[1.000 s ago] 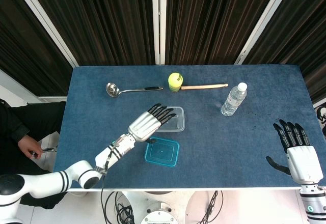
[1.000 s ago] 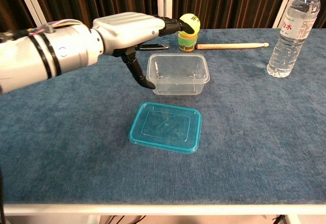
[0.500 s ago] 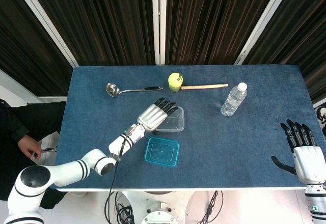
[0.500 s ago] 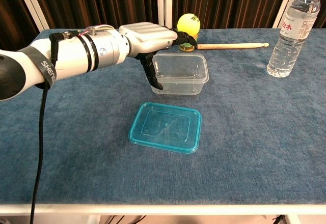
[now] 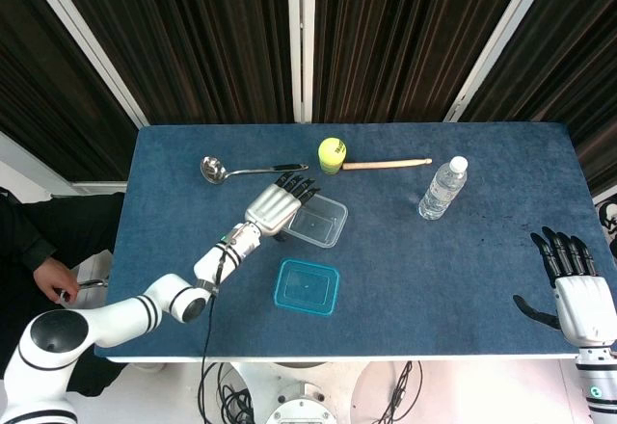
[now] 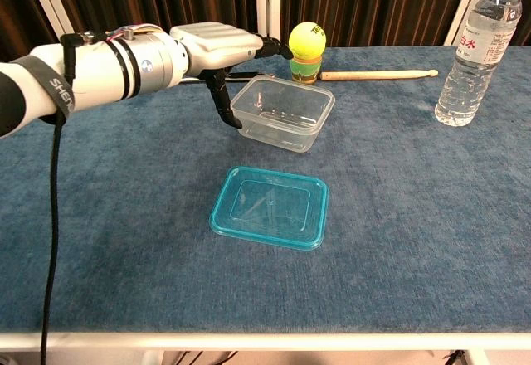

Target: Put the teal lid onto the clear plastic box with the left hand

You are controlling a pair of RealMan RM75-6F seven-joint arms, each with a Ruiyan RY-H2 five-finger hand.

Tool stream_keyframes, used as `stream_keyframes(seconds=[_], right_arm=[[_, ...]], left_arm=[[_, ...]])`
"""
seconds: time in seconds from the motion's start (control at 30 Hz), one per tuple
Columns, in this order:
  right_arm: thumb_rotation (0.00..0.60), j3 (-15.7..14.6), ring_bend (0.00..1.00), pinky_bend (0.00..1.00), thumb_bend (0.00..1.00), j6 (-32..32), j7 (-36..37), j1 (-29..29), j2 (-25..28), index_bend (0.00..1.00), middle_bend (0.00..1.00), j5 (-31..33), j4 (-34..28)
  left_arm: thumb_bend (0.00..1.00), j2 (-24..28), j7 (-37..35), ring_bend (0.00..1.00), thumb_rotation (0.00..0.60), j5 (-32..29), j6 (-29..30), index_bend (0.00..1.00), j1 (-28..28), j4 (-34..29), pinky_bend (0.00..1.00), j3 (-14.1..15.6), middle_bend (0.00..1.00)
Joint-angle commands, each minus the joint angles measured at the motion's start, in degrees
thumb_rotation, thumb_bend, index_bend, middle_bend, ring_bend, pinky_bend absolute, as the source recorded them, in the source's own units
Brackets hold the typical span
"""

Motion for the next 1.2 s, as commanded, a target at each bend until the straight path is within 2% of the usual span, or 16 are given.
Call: stream_keyframes(seconds=[0.03, 0.27, 0.4, 0.5, 0.67, 0.83, 1.0, 1.2], right_arm=[[0.6, 0.0, 0.0, 0.0, 0.11, -0.1, 0.3, 0.1, 0.0, 0.0, 0.0, -0.1, 0.2], [0.6, -0.3, 0.0, 0.0, 0.11, 0.6, 1.0, 0.3, -0.3, 0.0, 0.0, -1.8, 0.8], [0.6, -0.4, 0.0, 0.0, 0.11, 0.9, 1.3, 0.1, -0.5, 0.0, 0.0, -2.0, 1.2], [0.6, -0.6, 0.0, 0.0, 0.11, 1.5, 1.5, -0.1, -0.8, 0.0, 0.0, -2.7, 1.4], [0.6, -1.0, 0.0, 0.0, 0.11, 2.6, 2.0, -0.7, -1.1, 0.0, 0.0, -3.3, 1.9], [0.6, -1.2, 0.0, 0.0, 0.11, 3.4, 2.6, -1.4, -1.0, 0.0, 0.0, -3.2, 2.4], [0.6, -1.2, 0.0, 0.0, 0.11, 3.7, 3.3, -1.7, -1.0, 0.0, 0.0, -2.9, 3.0], [0.6, -1.1, 0.0, 0.0, 0.11, 3.2, 3.9, -1.5, -1.4, 0.0, 0.0, -2.8, 3.7]], left_arm=[[0.0, 5.6, 1.6, 0.0, 0.6, 0.2, 5.1, 0.05, 4.2, -10.3, 0.0, 2.2, 0.02], [0.0, 15.1, 7.8, 0.0, 0.6, -2.6, 11.2, 0.09, 10.7, -30.5, 0.0, 6.6, 0.05], [0.0, 17.8, 12.6, 0.0, 0.6, -6.3, 11.0, 0.13, 11.7, -38.5, 0.01, 9.6, 0.09], [0.0, 17.7, 18.0, 0.0, 0.6, -10.7, 9.5, 0.13, 10.3, -42.5, 0.01, 11.3, 0.09], [0.0, 13.3, 23.8, 0.0, 0.6, -19.7, 8.6, 0.12, 6.4, -41.4, 0.01, 10.9, 0.09], [0.0, 8.9, 29.8, 0.0, 0.6, -31.2, 9.5, 0.06, 1.1, -38.8, 0.02, 10.1, 0.04], [0.0, 6.5, 36.7, 0.0, 0.6, -41.9, 14.1, 0.03, -3.7, -39.6, 0.02, 10.4, 0.01], [0.0, 3.3, 42.5, 0.0, 0.6, -53.2, 19.0, 0.02, -8.8, -39.5, 0.02, 9.4, 0.0]])
